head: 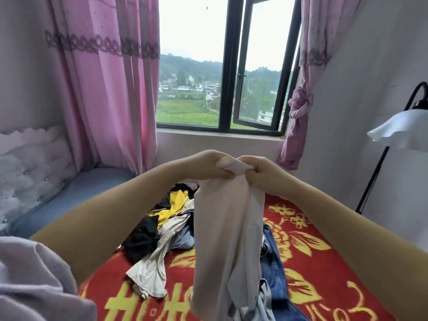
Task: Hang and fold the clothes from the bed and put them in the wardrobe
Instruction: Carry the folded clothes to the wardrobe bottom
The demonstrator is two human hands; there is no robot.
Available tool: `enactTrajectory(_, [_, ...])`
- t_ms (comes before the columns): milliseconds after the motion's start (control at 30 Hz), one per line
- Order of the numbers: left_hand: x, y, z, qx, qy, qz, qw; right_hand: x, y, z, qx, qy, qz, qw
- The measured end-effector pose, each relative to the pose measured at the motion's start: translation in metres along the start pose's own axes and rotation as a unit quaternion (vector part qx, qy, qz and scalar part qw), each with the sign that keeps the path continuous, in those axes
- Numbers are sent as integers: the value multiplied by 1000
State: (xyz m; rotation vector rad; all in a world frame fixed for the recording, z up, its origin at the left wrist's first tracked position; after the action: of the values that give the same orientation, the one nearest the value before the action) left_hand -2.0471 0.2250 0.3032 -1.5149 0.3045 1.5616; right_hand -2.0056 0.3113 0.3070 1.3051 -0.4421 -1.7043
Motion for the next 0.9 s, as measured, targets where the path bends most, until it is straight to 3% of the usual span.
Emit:
enactTrajectory(67, [-12,-2,2,9,-23,3,1000,-3,-10,-3,28,-22,12,999])
enactTrajectory(100, [-18,-5,3,18,-32,3,999,3,-21,-8,63,-1,70,996])
enactTrajectory(167, [-27,-10,5,23,-38,6,999,34,-44,-25,140,100,208,963])
enactTrajectory(233, [-32,-13,7,11,-16,18,1000,66,-68,-43,190,159,198,948])
enactTrajectory(300, [-37,-14,7,13,11,26,1000,80,-93,-48,209,127,114,963])
enactTrajectory(367, [-43,-12,4,6,35,39,999,89,-107,-48,218,96,102,966])
enactTrajectory(500, [-57,15,-7,-36,55,2,998,111,-113,-52,207,144,246,936])
enactTrajectory(633, [-89,65,-19,-99,-46,-23,994,117,-139,-47,263,93,347,895])
enactTrajectory(767, [-102,109,-33,-133,-103,-54,984,135,-173,-49,328,146,327,874])
enactTrajectory(900, [-104,160,-39,-169,-140,-60,974,141,-213,-43,324,156,138,923])
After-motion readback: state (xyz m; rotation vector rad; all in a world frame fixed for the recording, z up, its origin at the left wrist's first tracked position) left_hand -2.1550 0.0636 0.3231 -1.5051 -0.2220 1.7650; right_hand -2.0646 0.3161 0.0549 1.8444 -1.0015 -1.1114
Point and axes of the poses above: each hand's wrist, its own z-axis towards the middle knuckle, its own x-axis out of the palm, y = z × x, the point moved 10 cm from there along z, towards the middle knuckle, and after that the axes turned 11 degrees about z, right-handed, at the moved point
